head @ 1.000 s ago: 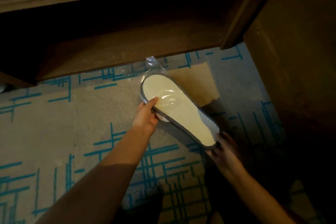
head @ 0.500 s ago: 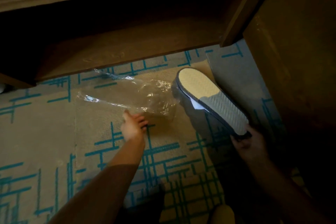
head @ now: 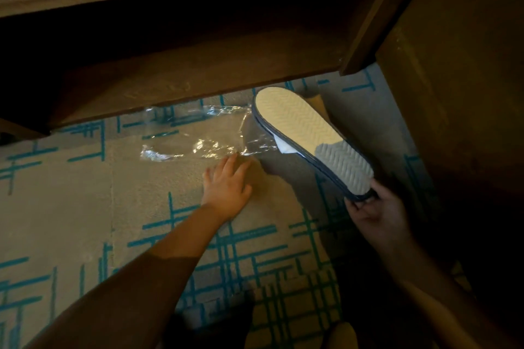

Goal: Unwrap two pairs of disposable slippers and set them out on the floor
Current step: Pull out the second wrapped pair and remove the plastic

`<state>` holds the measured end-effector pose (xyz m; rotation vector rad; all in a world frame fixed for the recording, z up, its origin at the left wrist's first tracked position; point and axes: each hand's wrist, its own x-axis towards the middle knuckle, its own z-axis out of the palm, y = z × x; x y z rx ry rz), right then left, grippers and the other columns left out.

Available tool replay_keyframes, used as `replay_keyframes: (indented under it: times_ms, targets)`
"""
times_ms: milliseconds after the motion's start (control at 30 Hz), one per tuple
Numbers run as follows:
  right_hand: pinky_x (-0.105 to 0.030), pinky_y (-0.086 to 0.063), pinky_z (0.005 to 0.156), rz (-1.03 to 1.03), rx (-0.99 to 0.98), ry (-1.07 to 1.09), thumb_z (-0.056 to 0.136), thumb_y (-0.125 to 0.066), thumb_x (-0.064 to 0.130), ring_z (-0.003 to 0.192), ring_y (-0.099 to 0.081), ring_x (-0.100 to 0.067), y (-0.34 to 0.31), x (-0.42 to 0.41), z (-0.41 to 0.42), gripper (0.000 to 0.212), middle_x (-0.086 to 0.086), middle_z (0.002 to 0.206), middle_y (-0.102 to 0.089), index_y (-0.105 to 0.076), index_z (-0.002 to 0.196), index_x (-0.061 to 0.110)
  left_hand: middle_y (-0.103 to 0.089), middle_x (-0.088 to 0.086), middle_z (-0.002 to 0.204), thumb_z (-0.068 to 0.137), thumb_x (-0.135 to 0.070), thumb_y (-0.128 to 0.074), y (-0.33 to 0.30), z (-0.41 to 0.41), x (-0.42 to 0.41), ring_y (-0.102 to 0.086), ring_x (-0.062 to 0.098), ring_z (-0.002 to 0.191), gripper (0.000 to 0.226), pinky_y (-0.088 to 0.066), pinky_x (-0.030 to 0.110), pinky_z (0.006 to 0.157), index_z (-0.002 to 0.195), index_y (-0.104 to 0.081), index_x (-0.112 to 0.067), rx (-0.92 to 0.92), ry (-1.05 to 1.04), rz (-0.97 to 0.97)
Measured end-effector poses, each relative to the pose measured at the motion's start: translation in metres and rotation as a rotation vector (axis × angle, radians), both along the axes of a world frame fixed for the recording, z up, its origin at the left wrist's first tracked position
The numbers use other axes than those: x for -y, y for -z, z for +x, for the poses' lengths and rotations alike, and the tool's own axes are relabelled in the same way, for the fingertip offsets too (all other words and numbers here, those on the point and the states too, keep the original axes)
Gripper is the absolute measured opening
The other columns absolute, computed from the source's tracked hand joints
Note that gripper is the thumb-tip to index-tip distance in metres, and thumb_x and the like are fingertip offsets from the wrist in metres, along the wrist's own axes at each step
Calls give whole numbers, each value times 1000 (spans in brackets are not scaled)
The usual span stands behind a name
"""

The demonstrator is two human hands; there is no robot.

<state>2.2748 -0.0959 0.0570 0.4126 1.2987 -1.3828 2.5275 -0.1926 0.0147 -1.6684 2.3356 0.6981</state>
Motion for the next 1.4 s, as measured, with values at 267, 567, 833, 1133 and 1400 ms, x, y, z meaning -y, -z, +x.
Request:
replay_keyframes:
  times_ms: [267, 567, 833, 1133, 1400]
  targets:
    - [-34, -47, 75, -53, 22, -64, 94, -44, 19, 96, -58, -22, -12, 5, 7, 30, -11, 110, -60, -51, 122, 13, -34, 16, 145, 89, -2, -41, -40, -46, 11, -37, 22, 131, 44, -25, 21, 109, 133, -43, -7, -741, -596, -1]
    - [-27, -60, 71, -263, -352, -352, 85, -55, 2, 93, -69, -13, -9, 7, 21, 34, 3, 101, -71, -63, 99, 32, -62, 6, 110, 76, -52, -64, -61, -51, -27, -61, 19, 98, 63, -51, 33, 81, 124, -49, -12, -1166, -1336, 742]
    - [-14, -55, 63, -330, -566, -699, 75, -66, -2, 83, -67, -5, -5, 0, 38, 33, 0, 98, -68, -66, 90, 27, -54, 9, 128, 72, -39, -74, -66, -63, -31, -55, 29, 117, 63, -56, 32, 70, 123, -47, -15, -1150, -1393, 847]
    - [-16, -55, 69, -440, -453, -906, 77, -60, -9, 93, -67, -3, -11, 1, 37, 35, 14, 98, -73, -65, 92, 22, -67, 9, 98, 78, -30, -68, -64, -57, -37, -64, 25, 101, 21, -55, 37, 84, 91, -63, -13, -1330, -1364, 849]
    - [-30, -55, 88, -419, -463, -942, 63, -72, 23, 108, -64, -15, -9, -1, 32, 35, 7, 110, -71, -69, 97, 32, -70, 8, 90, 85, -24, -61, -59, -51, -49, -70, 20, 87, 24, -60, 28, 64, 102, -61, -7, -1578, -1340, 996]
